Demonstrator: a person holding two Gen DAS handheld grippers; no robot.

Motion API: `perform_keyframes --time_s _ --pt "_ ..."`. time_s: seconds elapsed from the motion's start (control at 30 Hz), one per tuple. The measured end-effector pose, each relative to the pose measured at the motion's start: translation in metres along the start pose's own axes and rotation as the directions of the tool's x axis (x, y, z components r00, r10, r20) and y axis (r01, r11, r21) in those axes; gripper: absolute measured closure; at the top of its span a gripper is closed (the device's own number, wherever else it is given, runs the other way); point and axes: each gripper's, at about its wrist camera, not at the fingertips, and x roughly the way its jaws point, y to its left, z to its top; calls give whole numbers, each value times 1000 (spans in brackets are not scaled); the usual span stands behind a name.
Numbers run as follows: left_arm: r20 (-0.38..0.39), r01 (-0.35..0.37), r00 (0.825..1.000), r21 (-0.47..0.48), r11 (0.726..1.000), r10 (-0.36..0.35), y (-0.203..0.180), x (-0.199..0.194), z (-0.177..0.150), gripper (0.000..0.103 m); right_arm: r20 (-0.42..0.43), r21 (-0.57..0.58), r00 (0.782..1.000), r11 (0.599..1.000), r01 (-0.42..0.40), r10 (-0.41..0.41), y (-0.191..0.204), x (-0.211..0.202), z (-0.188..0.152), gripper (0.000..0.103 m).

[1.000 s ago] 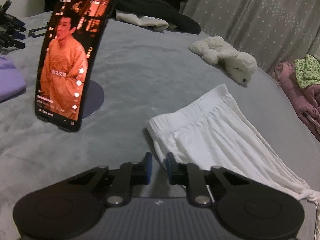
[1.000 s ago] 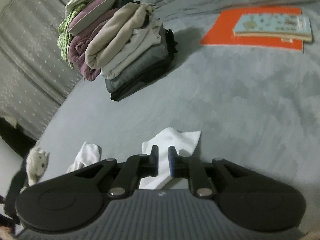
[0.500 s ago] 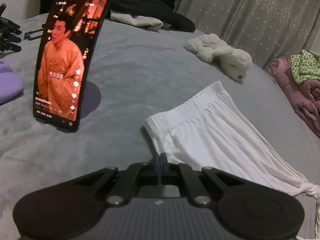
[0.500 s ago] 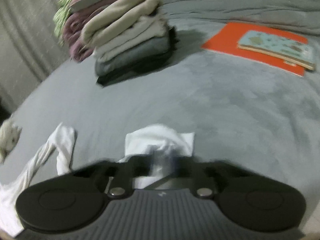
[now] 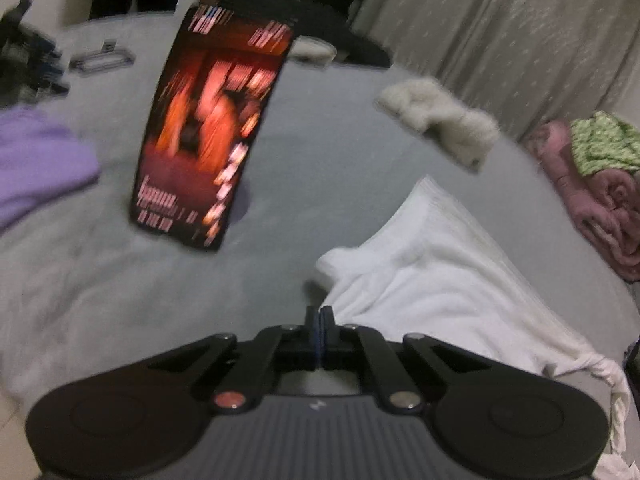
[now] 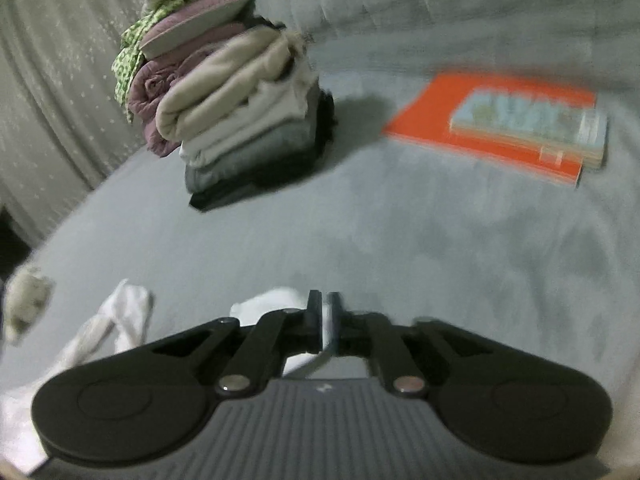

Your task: Fold clothes

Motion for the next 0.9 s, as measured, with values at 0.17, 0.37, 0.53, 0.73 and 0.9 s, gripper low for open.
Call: perform_keyframes --time_s 0.17,0.37,0.53,0.73,0.9 --pt "-23 10 1000 1 1000 -10 2 8 -3 103 -51 68 998 997 -39 43 -1 8 -1 58" --pt "-11 -8 1000 17 1000 9 -8 12 -5 103 -68 -1 998 1000 -10 10 18 20 -7 99" --pt "36 -17 999 45 999 15 -9 -6 -5 103 64 -116 998 993 34 -27 33 2 -6 100" --pt "67 -11 998 137 991 2 -10 -39 -2 103 105 -168 993 983 73 -56 24 -24 8 100" --pt "-10 -8 1000 134 991 9 10 -41 -16 103 80 -214 993 971 105 -90 15 -37 5 100"
